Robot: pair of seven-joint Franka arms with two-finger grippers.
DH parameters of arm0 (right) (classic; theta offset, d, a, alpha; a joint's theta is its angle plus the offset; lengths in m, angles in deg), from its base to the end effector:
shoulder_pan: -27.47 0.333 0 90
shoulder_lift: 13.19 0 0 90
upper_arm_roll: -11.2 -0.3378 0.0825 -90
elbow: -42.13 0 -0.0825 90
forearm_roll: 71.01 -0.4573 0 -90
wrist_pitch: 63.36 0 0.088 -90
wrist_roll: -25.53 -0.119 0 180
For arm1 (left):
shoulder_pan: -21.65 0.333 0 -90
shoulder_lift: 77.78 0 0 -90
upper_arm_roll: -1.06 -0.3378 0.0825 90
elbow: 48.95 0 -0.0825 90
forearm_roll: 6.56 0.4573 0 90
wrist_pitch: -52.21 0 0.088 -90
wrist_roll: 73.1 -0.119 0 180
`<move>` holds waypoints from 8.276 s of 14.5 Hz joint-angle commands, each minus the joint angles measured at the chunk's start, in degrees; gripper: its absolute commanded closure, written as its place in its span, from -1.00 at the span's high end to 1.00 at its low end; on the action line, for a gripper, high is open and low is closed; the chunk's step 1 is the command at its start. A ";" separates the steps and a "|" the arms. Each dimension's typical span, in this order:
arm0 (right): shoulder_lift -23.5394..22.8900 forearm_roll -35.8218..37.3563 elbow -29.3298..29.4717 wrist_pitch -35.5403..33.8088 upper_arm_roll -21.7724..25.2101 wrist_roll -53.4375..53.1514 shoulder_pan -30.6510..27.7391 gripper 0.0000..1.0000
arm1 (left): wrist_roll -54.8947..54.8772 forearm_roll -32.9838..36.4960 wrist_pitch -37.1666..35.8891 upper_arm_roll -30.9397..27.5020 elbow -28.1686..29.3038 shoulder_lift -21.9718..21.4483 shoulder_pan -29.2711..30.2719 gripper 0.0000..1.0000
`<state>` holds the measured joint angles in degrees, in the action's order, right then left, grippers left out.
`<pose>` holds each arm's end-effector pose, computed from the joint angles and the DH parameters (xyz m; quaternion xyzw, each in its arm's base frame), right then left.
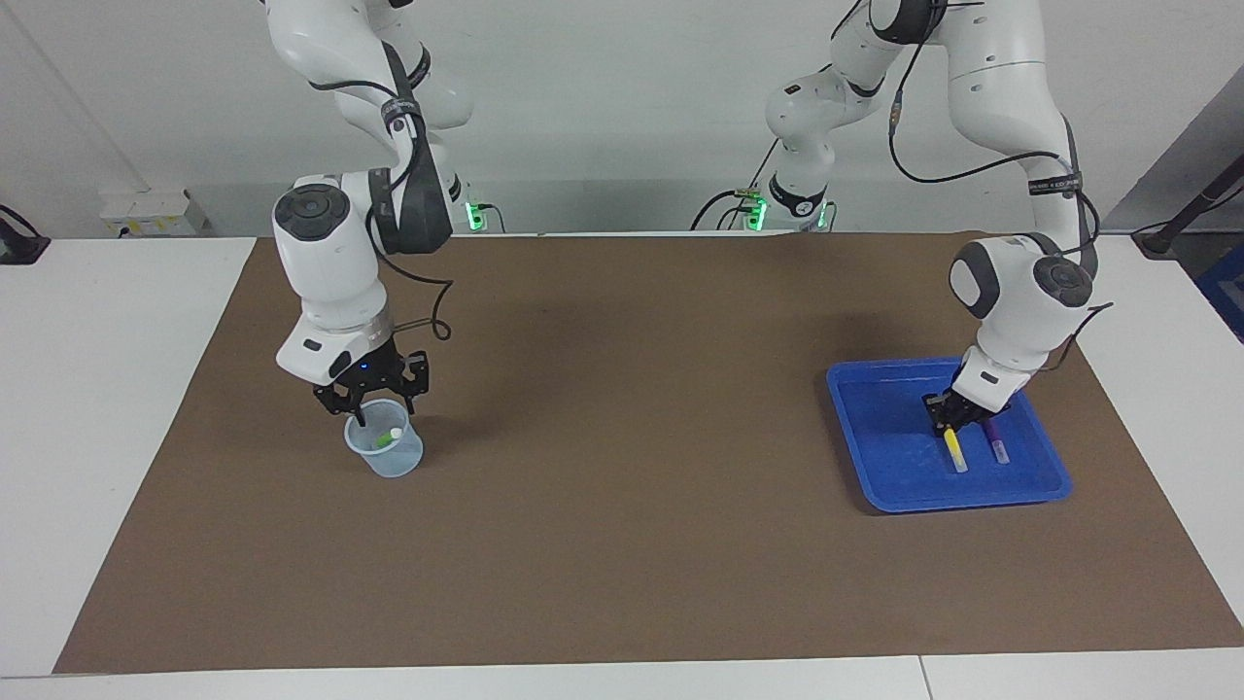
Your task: Right arm passes pens to left for tray arrangement
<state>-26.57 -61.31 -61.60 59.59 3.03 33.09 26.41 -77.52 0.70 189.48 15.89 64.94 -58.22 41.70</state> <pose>0.6992 0.0734 0.4001 0.9830 0.1663 0.0523 0.0572 0.6728 0.0672 0.2635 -0.9988 0.0290 -0.0401 0.0056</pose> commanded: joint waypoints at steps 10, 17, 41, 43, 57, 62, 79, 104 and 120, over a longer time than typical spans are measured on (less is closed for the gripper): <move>-5.78 3.57 4.77 -0.43 -0.44 2.20 1.94 -0.10 | 0.28 1.00 1.60 0.20 3.17 -2.25 0.68 -0.40; -5.43 4.18 3.19 -0.52 -0.44 3.69 1.41 -0.15 | 0.55 0.91 0.54 0.29 2.38 -2.25 0.77 0.65; -5.17 4.09 3.62 -3.41 -0.35 3.97 1.32 -0.78 | 4.41 0.47 -0.77 0.91 -1.31 -4.89 -1.87 1.00; -4.73 3.66 3.80 -4.21 -0.44 3.96 1.32 -0.56 | 4.24 0.47 -0.86 0.91 -1.14 -5.15 -1.78 1.00; -3.33 0.05 2.58 -5.98 -1.23 -3.77 2.11 -0.43 | 8.63 -0.14 -2.44 1.08 -0.34 -5.59 -1.87 0.98; -3.23 0.23 2.22 -6.23 -1.23 -2.72 1.50 -0.38 | 10.13 -0.23 -2.36 1.17 -0.34 -5.59 -1.95 0.98; -2.71 1.81 1.96 -8.61 -0.97 -1.31 0.97 -0.35 | 11.18 -3.03 -3.32 1.17 -0.26 -5.77 -2.48 0.98; -3.15 2.25 1.00 -3.34 -1.05 -0.70 0.71 -0.35 | 31.03 -21.94 -9.04 1.35 -0.52 -7.35 -11.26 0.98; -3.23 2.34 1.69 -4.30 -0.97 1.15 -0.35 -0.87 | 35.18 -22.03 -8.86 1.26 -0.87 -7.62 -13.56 0.98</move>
<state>-30.39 -59.47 -58.71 54.90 2.54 32.44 27.26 -43.02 -20.41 181.75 17.80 63.87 -64.88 28.79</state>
